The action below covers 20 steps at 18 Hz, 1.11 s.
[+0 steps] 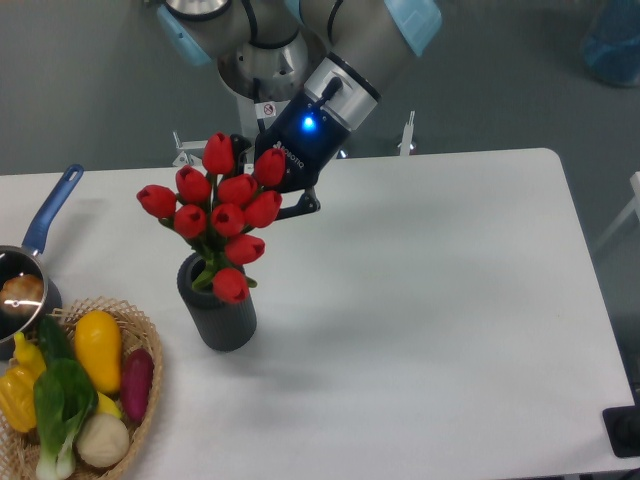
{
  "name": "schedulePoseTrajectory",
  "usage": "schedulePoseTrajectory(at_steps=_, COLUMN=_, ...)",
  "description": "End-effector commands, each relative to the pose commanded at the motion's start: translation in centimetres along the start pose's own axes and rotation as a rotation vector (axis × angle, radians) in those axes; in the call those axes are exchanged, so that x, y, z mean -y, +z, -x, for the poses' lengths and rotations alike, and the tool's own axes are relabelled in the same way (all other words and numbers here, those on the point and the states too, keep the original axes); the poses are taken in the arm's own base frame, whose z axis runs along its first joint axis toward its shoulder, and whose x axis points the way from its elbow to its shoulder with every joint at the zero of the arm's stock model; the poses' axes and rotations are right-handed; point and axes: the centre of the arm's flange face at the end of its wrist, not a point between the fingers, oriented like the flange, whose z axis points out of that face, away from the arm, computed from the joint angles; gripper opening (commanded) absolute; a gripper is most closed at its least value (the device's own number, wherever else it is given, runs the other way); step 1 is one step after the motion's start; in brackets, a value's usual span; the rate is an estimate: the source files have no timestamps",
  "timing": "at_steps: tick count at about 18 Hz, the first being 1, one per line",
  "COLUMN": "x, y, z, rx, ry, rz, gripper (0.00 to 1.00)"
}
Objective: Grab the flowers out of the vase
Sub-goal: 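Lift the gripped tulips straight up out of the grey vase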
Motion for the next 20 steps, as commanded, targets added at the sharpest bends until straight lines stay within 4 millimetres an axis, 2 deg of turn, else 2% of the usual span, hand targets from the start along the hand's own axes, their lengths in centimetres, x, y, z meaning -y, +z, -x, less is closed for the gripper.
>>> schedulePoseTrajectory(at_steps=10, x=2.6, y=-3.6, z=0.4, rx=0.015, ry=-0.1, rz=-0.112, gripper=0.05)
schedulePoseTrajectory(at_steps=15, x=3.8, y=-6.4, z=1.5, rx=0.048, ry=-0.119, rz=-0.165, gripper=0.05)
schedulePoseTrajectory(at_steps=20, x=4.9, y=-9.5, z=2.9, rx=0.124, ry=-0.053, rz=-0.174, gripper=0.05)
